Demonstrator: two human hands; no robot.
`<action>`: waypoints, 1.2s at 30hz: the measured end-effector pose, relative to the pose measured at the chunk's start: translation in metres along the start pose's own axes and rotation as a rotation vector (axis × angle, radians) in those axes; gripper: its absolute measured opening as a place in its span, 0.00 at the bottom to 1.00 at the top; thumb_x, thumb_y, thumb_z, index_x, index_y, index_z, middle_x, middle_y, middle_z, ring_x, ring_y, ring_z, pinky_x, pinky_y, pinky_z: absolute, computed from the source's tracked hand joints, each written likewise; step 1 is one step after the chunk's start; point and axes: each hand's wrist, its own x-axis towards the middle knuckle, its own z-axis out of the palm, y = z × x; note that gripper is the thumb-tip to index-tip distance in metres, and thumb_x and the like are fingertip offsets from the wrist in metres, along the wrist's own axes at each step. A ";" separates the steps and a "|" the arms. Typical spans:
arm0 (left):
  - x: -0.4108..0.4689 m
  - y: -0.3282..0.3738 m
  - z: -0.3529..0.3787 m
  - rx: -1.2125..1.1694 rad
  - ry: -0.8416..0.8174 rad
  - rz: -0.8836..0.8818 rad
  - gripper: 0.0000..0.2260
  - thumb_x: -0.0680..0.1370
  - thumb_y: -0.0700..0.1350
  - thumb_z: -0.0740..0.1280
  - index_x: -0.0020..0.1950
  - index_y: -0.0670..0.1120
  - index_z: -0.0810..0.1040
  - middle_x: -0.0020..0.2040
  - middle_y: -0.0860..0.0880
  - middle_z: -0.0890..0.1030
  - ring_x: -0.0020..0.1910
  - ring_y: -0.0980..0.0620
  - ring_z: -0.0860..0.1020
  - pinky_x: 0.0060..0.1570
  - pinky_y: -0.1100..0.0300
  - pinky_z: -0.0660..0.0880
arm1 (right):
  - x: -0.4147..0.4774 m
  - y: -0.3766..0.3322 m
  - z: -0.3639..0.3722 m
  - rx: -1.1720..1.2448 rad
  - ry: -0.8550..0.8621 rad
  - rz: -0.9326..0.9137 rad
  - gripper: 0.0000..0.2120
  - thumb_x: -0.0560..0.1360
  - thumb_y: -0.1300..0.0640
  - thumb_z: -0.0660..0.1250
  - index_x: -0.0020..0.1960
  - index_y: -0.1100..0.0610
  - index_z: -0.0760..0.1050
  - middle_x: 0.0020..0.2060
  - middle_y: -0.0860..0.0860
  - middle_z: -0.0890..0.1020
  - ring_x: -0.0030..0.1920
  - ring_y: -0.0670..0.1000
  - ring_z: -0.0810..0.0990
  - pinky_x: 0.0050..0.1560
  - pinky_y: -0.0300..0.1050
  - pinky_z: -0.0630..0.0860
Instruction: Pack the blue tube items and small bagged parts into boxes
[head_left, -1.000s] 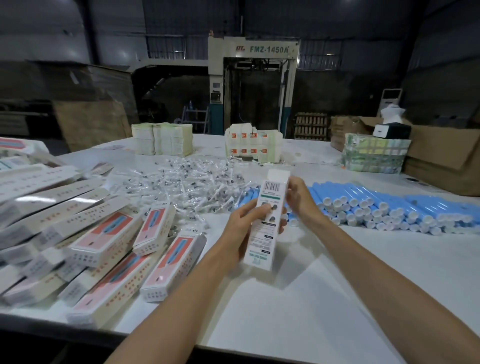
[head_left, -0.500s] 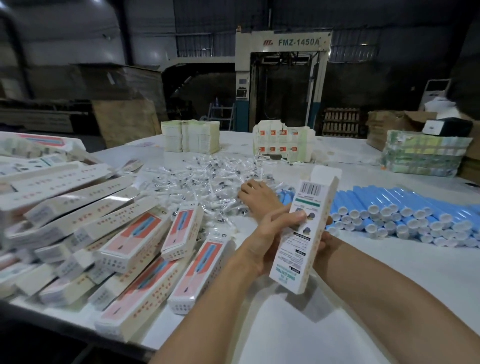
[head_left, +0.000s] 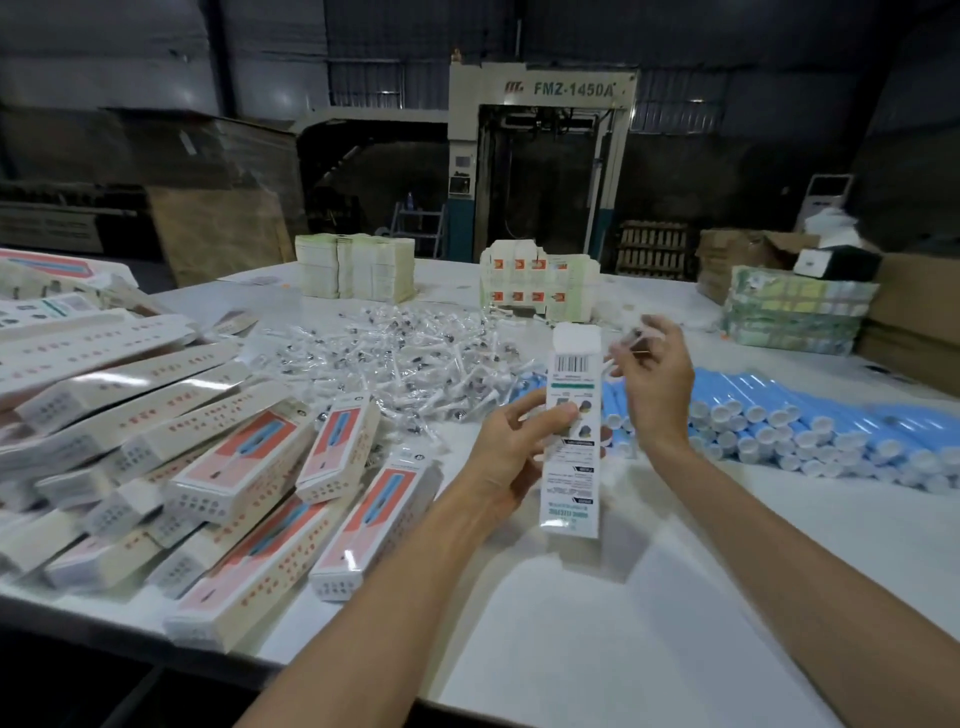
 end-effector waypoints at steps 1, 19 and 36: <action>0.001 -0.001 0.001 0.035 0.008 -0.009 0.22 0.78 0.37 0.77 0.72 0.37 0.79 0.65 0.30 0.82 0.62 0.28 0.81 0.68 0.24 0.72 | 0.003 -0.009 -0.014 0.035 0.094 -0.007 0.18 0.79 0.62 0.73 0.66 0.54 0.72 0.43 0.49 0.87 0.41 0.52 0.86 0.46 0.45 0.83; -0.007 -0.022 0.013 0.174 -0.096 -0.012 0.27 0.73 0.45 0.81 0.71 0.48 0.80 0.62 0.40 0.87 0.64 0.33 0.83 0.70 0.28 0.73 | -0.014 -0.098 -0.049 -0.224 -0.159 -0.084 0.10 0.76 0.64 0.76 0.54 0.56 0.79 0.44 0.53 0.84 0.42 0.48 0.85 0.43 0.44 0.83; -0.005 -0.024 0.012 0.167 -0.045 0.014 0.19 0.80 0.40 0.76 0.71 0.46 0.80 0.62 0.39 0.86 0.65 0.29 0.81 0.63 0.32 0.78 | -0.059 -0.050 -0.071 -0.195 -0.233 0.046 0.19 0.84 0.51 0.67 0.74 0.49 0.71 0.60 0.48 0.78 0.56 0.45 0.81 0.51 0.36 0.79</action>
